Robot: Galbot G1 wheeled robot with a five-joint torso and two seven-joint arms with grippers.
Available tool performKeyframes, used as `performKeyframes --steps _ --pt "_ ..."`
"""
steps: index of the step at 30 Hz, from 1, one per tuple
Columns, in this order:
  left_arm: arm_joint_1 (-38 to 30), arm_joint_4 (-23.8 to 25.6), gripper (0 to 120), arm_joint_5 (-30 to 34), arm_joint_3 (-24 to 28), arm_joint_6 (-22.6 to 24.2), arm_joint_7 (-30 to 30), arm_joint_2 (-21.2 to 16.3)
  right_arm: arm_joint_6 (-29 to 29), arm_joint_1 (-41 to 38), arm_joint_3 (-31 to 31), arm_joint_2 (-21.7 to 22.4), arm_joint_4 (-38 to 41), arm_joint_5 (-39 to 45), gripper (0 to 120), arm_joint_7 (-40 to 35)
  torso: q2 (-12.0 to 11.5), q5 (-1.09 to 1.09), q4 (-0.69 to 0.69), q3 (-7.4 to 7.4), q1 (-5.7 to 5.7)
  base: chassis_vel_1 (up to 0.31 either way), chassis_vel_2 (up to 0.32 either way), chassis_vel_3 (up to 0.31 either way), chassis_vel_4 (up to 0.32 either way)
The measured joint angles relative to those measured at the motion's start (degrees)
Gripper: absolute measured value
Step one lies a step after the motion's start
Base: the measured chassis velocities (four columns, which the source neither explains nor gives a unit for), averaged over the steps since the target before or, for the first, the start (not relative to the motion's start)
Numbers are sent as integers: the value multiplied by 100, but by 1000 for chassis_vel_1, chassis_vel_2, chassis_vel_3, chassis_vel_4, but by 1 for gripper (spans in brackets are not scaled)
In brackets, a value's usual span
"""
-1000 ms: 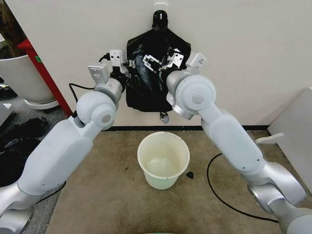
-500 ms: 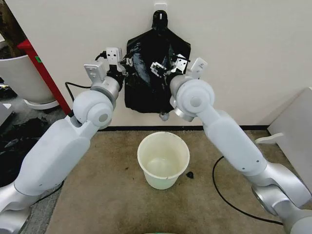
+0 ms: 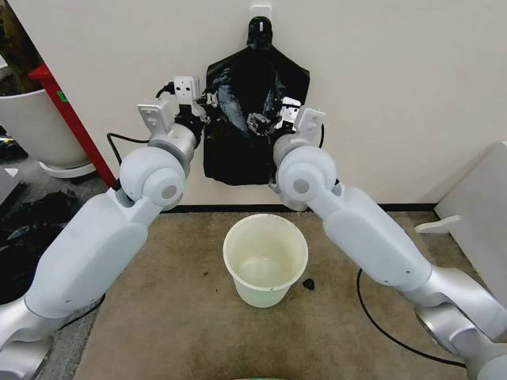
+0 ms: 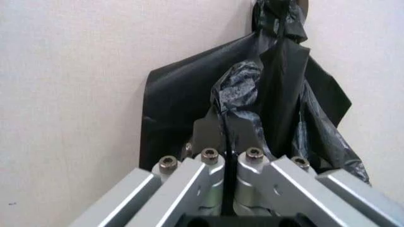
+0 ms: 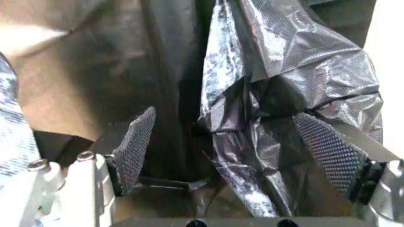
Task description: Place the garbage bag over the trash bin.
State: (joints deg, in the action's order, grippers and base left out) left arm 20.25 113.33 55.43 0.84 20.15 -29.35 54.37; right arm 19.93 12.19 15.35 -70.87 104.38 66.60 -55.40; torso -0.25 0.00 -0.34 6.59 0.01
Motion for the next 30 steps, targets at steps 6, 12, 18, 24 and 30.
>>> performKeyframes --steps 6,12,18,24,30 --pt "47 64 0 15 -41 5 -5 -80 73 -26 137 -19 -129 -391 78 26 0 0 0 0 0 0 0 0 0" --pt "98 117 0 21 -72 5 -12 -143 83 -2 188 -19 -189 -577 57 50 0 0 0 0 0 0 0 0 0" --pt "174 162 0 23 -111 5 -17 -174 77 56 205 16 -202 -692 38 73 0 0 0 0 0 0 0 0 0" --pt "251 198 0 27 -178 5 -15 -208 47 119 194 64 -264 -821 16 104 0 0 0 0 0 0 0 0 0" --pt "374 205 0 25 -276 5 22 -266 7 212 160 170 -99 -838 0 109 0 0 -1 0 0 0 0 0 0"
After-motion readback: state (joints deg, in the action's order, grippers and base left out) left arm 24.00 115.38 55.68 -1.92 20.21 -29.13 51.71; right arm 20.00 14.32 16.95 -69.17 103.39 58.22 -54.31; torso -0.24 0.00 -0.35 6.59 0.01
